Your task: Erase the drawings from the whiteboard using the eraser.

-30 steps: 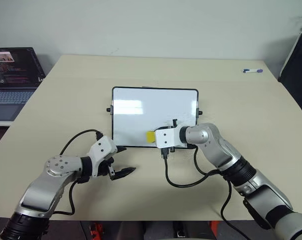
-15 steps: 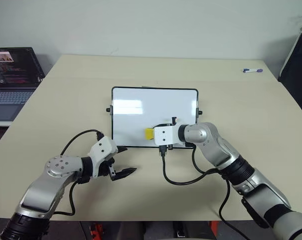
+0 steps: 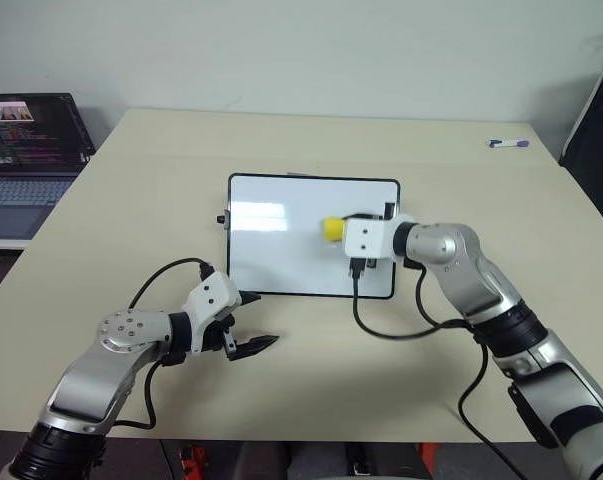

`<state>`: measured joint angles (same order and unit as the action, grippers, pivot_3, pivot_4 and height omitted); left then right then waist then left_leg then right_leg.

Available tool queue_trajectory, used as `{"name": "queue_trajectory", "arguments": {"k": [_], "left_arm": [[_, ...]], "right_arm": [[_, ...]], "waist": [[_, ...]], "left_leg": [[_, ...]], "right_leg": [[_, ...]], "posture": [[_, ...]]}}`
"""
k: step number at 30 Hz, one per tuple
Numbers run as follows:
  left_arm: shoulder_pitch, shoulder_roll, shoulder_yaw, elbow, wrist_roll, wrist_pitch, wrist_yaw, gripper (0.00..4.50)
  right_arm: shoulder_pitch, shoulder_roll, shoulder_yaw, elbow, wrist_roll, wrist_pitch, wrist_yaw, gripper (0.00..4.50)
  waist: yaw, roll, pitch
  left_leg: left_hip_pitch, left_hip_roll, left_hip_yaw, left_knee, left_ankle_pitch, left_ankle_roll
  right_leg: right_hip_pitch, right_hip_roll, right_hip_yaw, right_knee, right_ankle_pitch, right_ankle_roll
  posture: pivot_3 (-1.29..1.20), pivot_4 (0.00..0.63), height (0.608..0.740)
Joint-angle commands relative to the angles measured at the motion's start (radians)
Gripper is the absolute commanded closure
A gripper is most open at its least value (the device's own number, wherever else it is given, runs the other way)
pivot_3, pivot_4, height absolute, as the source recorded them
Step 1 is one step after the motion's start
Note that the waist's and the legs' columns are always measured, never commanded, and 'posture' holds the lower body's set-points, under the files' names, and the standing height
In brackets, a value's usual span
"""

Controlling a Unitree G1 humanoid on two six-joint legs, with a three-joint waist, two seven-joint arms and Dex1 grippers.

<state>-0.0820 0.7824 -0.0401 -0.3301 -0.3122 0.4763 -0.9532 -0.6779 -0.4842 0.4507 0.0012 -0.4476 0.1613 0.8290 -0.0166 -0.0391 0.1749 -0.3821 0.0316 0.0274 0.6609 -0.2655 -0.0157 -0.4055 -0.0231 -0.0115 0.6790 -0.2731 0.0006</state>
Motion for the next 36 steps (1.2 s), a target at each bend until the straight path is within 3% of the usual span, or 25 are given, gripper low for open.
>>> {"name": "queue_trajectory", "arguments": {"k": [1, 6, 14, 20, 24, 26, 31, 36], "left_arm": [[-0.040, -0.002, -0.008, -0.046, -0.019, 0.004, -0.012, 0.00], [-0.100, -0.010, -0.026, -0.061, -0.027, 0.023, -0.018, 0.00], [-0.300, -0.055, -0.113, -0.062, -0.025, 0.038, -0.059, 0.00], [-0.476, -0.140, -0.235, 0.019, 0.002, 0.001, -0.139, 0.00], [-0.576, -0.207, -0.322, 0.118, 0.041, -0.047, -0.195, 0.00], [-0.660, -0.291, -0.374, 0.219, 0.063, -0.049, -0.203, 0.00], [-0.766, -0.413, -0.477, 0.404, 0.171, -0.162, -0.221, 0.00], [-0.796, -0.467, -0.511, 0.478, 0.239, -0.248, -0.226, 0.00]], "right_arm": [[0.036, -0.021, 0.023, -0.039, -0.027, 0.028, 0.035, 3.19], [0.071, 0.039, -0.098, -0.134, 0.043, 0.137, -0.039, 3.19], [0.317, 0.205, -0.541, -0.650, 0.435, 0.635, -0.078, 3.19], [0.497, 0.146, -0.697, -0.872, 0.521, 0.866, -0.117, 3.19], [0.619, 0.116, -0.721, -0.884, 0.517, 0.927, -0.187, 3.19], [0.670, 0.110, -0.675, -0.812, 0.445, 0.973, -0.302, 3.19], [0.625, 0.253, -0.644, -0.693, 0.402, 0.931, -0.514, 3.19], [0.583, 0.295, -0.636, -0.637, 0.408, 0.904, -0.590, 3.19]], "waist": [[0.000, 0.000, 0.000], [0.000, 0.000, 0.000], [0.017, 0.001, 0.001], [0.017, 0.002, 0.002], [0.012, 0.002, 0.002], [0.014, 0.002, 0.002], [0.004, 0.002, 0.002], [-0.004, 0.003, 0.002]], "left_leg": [[0.000, 0.000, 0.000, 0.000, 0.000, 0.000], [0.000, 0.000, 0.000, 0.000, 0.000, 0.000], [-0.011, -0.001, -0.004, 0.000, -0.001, -0.002], [-0.012, -0.002, -0.004, 0.001, -0.001, -0.002], [-0.010, -0.002, -0.003, 0.001, -0.001, -0.002], [-0.010, -0.002, -0.004, 0.001, -0.001, -0.002], [-0.010, -0.003, -0.001, 0.001, -0.001, -0.002], [-0.012, -0.003, -0.002, 0.001, -0.001, -0.002]], "right_leg": [[0.000, 0.000, 0.000, 0.000, 0.000, 0.000], [-0.001, 0.001, 0.000, 0.000, -0.001, 0.001], [-0.006, 0.001, -0.003, -0.001, 0.000, 0.001], [-0.007, 0.001, -0.003, -0.001, 0.000, 0.001], [-0.006, 0.004, -0.002, -0.001, -0.003, 0.006], [-0.005, 0.005, -0.002, -0.001, -0.003, 0.006], [-0.006, 0.005, 0.001, -0.001, -0.003, 0.007], [-0.008, 0.006, 0.001, 0.000, -0.004, 0.008]], "posture": [[0.00, 0.150, 0.740], [0.00, 0.150, 0.740], [0.00, 0.150, 0.740], [0.00, 0.150, 0.740], [0.00, 0.150, 0.740], [0.00, 0.150, 0.740], [0.00, 0.150, 0.740], [0.00, 0.150, 0.740]]}}
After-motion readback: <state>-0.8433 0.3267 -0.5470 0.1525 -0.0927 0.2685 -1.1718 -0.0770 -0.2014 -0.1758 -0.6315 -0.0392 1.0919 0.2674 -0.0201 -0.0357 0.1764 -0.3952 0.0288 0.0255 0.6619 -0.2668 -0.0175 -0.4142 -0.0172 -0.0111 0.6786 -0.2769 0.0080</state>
